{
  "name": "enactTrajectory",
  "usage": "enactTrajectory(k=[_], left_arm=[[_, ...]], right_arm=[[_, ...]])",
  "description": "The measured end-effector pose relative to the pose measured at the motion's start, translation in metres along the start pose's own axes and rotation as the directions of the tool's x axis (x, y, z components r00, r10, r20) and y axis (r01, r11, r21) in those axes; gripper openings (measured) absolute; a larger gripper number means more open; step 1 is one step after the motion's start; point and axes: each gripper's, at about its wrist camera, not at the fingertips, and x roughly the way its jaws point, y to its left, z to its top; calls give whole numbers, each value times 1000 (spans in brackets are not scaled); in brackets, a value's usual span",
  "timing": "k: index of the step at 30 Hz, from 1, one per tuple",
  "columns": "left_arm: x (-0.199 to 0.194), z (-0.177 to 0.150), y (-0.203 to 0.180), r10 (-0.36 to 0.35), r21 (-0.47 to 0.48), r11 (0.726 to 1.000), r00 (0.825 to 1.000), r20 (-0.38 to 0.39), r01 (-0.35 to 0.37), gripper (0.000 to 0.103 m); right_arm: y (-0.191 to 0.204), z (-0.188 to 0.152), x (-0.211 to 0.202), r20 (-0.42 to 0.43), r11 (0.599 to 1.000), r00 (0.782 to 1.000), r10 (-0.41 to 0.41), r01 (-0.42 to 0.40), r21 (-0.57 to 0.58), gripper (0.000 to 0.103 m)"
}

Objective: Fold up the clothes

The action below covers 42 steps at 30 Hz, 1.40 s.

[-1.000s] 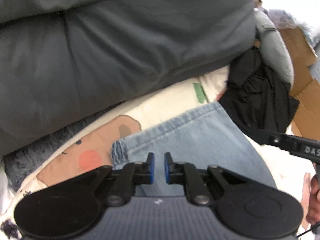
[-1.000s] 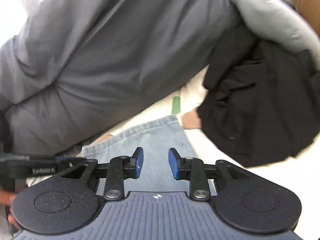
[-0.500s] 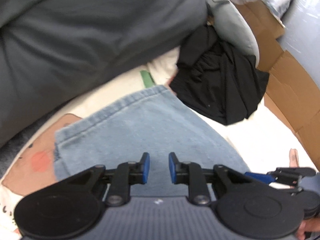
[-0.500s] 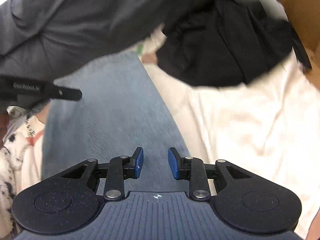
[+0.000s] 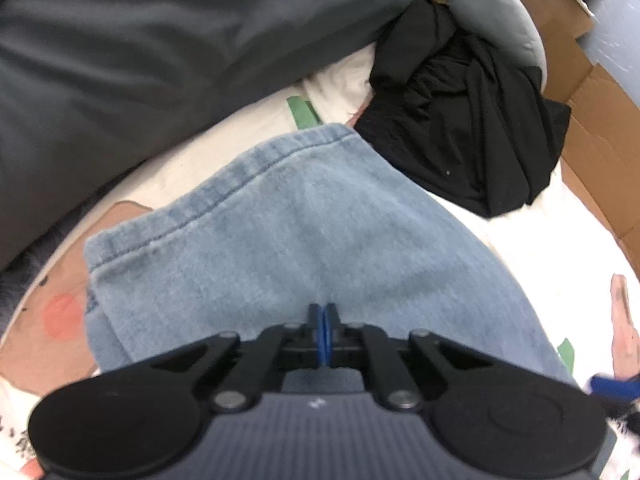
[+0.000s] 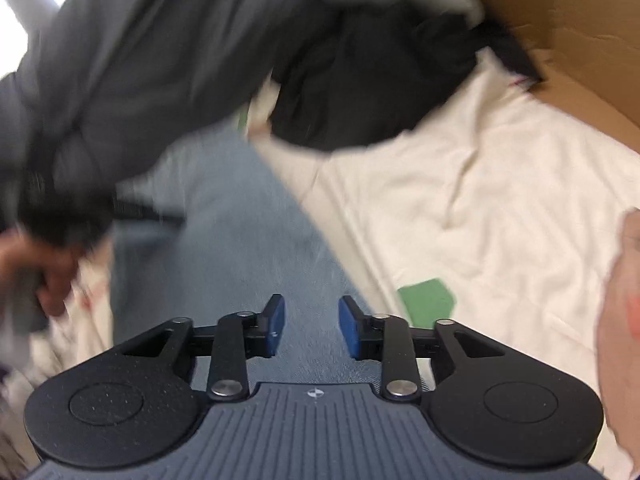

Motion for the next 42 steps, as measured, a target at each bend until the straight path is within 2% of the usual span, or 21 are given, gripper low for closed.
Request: enactTrajectory(k=[1, 2, 3, 6, 11, 14, 17, 22, 26, 27, 29, 33, 37, 42], left_arm=[[-7, -3, 3, 8, -10, 1000, 1000, 4, -8, 41], [-15, -6, 7, 23, -21, 1000, 1000, 12, -23, 49], [-23, -10, 10, 39, -32, 999, 999, 20, -38, 52], [-40, -17, 8, 56, -22, 998, 998, 6, -55, 51], [-62, -18, -11, 57, 13, 998, 998, -3, -57, 52], [-71, -16, -24, 55, 23, 998, 998, -2, -55, 54], [-77, -16, -34, 53, 16, 998, 999, -6, -53, 61], [-81, -24, -44, 84, 74, 994, 996, -10, -83, 62], [-79, -30, -40, 109, 77, 991, 994, -20, -107, 62], [-79, -31, -39, 115, 78, 991, 993, -22, -113, 63], [-78, -34, -38, 127, 79, 989, 992, -27, -125, 73], [-82, -39, -29, 130, 47, 990, 991, -4, -130, 89], [-73, -52, -23, 120, 15, 993, 993, -24, -119, 90], [-64, -69, -18, 101, -49, 993, 993, -57, -104, 90]], right_arm=[[-1, 0, -11, 23, 1000, 1000, -3, 2, 19, 45], [-1, -1, -22, 42, 1000, 999, 4, -5, 28, 45], [-1, -3, -33, 51, 1000, 999, 13, -15, 27, 45], [4, -10, -56, 35, 1000, 999, 26, -26, 1, 45], [6, -17, -104, 12, 990, 1000, 6, -5, -138, 50], [-3, -18, -131, 46, 991, 999, -3, 9, -131, 50], [-12, -28, -153, 94, 992, 995, -19, 31, -126, 51], [-43, -67, -180, 144, 1000, 990, -7, 6, 3, 54], [-68, -111, -190, 169, 995, 986, -12, -5, 100, 55], [-73, -120, -190, 171, 992, 985, -14, -8, 129, 55], [-82, -137, -191, 173, 984, 984, -31, -1, 178, 55], [-95, -162, -187, 181, 971, 983, -21, -23, 237, 56], [-100, -178, -174, 120, 967, 993, -10, -21, 254, 56], [-93, -191, -156, 120, 950, 991, 63, -96, 296, 60]])
